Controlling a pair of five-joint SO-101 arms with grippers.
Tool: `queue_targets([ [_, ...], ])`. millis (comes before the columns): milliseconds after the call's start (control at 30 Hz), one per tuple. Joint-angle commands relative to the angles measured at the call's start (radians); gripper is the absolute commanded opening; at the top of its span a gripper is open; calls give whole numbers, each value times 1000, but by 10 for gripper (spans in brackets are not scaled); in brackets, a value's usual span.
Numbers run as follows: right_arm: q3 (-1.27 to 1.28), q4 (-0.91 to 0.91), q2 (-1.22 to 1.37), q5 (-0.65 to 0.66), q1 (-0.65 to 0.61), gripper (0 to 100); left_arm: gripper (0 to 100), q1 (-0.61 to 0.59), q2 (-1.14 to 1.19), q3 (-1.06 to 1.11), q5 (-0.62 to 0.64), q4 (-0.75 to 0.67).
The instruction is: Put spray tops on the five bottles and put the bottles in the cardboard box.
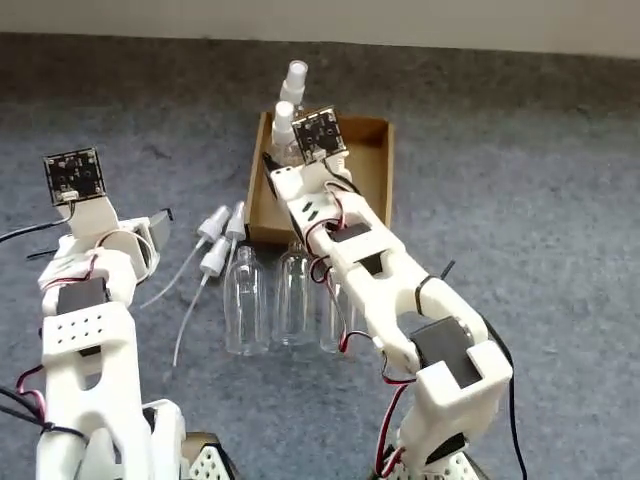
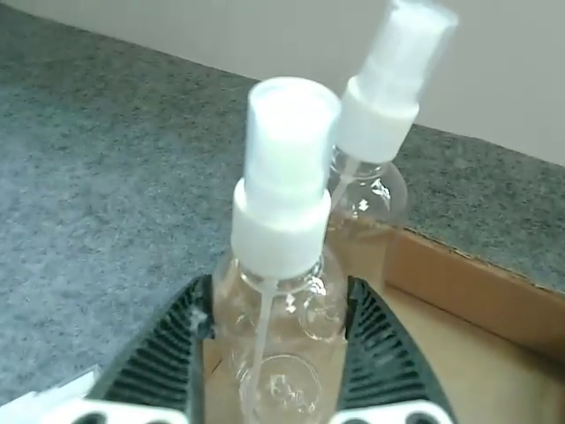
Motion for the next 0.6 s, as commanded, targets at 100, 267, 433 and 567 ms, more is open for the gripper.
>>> queue_targets([
  [100,-61,-22,-8,5,13,4,287,18,2,-44,6,-20],
  [267,-93,-22,-7,-57,21,4,287,18,2,-44,6,-20],
  [433,-101,-22,-7,-60,24,4,287,18,2,-42,6,-20],
  [567,-99,-22,-5,-60,22,4,287,18,2,-42,6,-20],
])
